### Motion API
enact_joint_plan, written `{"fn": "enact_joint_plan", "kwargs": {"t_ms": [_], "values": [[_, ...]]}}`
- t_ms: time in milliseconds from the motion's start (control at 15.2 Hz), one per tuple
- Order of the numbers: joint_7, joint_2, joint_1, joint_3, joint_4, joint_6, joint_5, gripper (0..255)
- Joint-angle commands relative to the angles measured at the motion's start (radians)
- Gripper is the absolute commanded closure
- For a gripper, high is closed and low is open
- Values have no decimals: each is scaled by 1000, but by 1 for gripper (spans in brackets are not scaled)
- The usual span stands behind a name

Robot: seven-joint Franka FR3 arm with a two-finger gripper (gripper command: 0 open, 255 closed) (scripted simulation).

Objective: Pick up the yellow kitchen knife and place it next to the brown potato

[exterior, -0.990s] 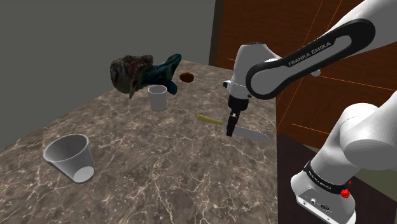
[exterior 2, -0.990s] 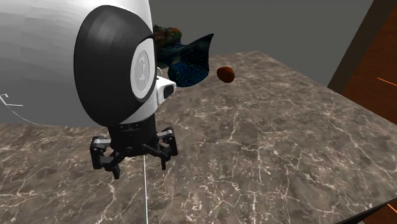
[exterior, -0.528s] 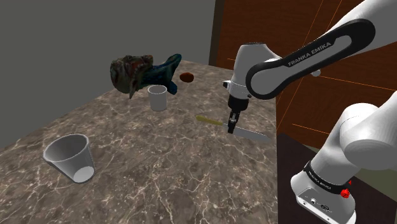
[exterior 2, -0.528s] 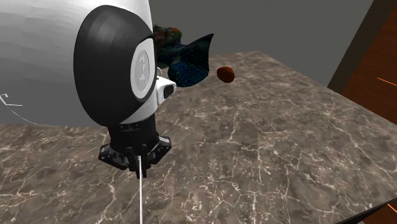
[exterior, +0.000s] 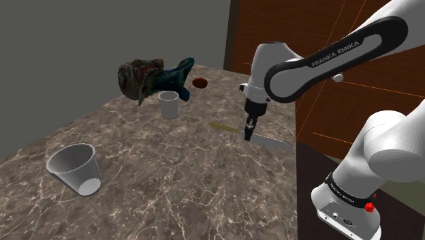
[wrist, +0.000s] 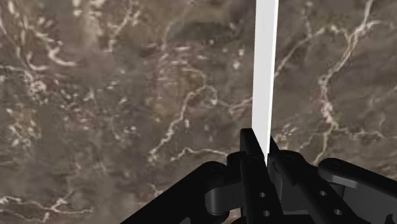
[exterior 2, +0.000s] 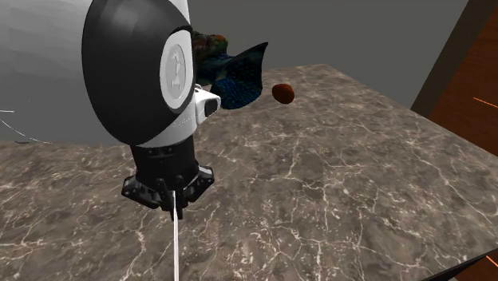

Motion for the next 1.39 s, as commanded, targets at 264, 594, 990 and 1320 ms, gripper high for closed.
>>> {"fn": "enact_joint_plan", "kwargs": {"t_ms": [264, 594, 990, 1320], "values": [[10, -60, -2, -5, 40, -100, -9, 255], [18, -100, -4, -11, 81, -181, -17, 255], [26, -138, -7, -17, 136, -274, -25, 255], [32, -161, -9, -23, 188, -349, -31, 255]]}}
